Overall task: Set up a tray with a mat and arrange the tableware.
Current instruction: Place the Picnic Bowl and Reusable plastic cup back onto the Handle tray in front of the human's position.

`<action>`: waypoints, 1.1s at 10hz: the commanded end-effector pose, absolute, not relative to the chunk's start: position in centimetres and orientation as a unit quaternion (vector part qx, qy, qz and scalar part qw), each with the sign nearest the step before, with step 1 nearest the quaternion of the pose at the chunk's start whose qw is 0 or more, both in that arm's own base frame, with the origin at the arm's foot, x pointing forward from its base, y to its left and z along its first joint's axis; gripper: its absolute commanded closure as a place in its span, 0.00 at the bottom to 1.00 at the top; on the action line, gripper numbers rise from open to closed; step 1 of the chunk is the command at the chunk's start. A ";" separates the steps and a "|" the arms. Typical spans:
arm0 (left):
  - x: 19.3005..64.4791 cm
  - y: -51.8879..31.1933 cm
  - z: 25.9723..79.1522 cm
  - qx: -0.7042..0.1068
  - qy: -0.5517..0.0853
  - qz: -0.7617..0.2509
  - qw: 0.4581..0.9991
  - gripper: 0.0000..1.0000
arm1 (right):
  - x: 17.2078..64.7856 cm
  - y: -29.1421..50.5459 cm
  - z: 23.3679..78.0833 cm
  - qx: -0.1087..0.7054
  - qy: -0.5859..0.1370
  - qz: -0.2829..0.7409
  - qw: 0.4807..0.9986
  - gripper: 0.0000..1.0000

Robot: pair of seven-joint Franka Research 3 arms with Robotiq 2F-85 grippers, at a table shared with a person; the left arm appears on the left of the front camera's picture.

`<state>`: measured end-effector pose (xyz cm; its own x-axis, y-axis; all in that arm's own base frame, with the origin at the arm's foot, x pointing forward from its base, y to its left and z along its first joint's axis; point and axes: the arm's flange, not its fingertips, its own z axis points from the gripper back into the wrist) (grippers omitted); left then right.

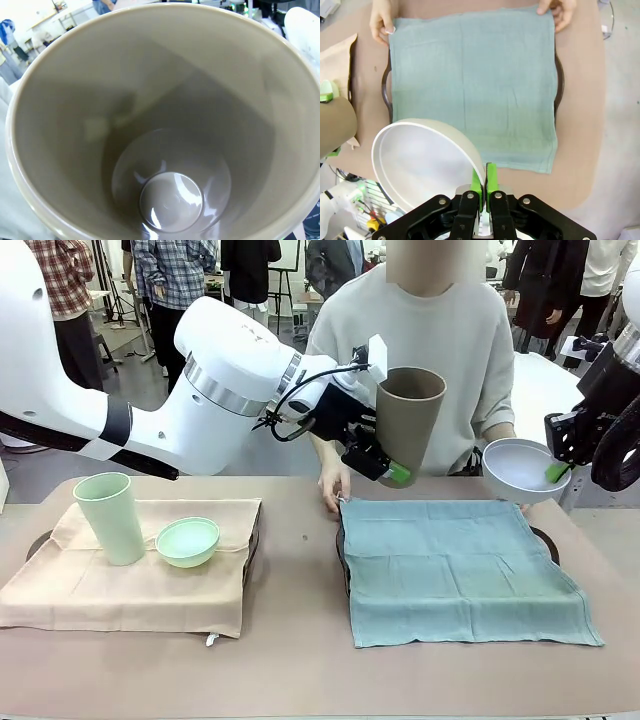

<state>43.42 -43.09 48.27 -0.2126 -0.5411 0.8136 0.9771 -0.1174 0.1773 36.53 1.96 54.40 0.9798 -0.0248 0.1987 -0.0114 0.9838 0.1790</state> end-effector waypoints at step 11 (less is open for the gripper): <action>43.4 -43.2 48.5 -0.299 -0.370 -0.686 0.551 0.33 | 36.6 1.9 54.6 0.091 -0.102 -0.004 0.991 1.00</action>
<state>43.42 -43.09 48.27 -0.2126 -0.5412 0.8136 0.9771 -0.1173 0.1773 36.53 1.96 54.40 0.9798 -0.0248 0.1987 -0.0114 0.9838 0.1790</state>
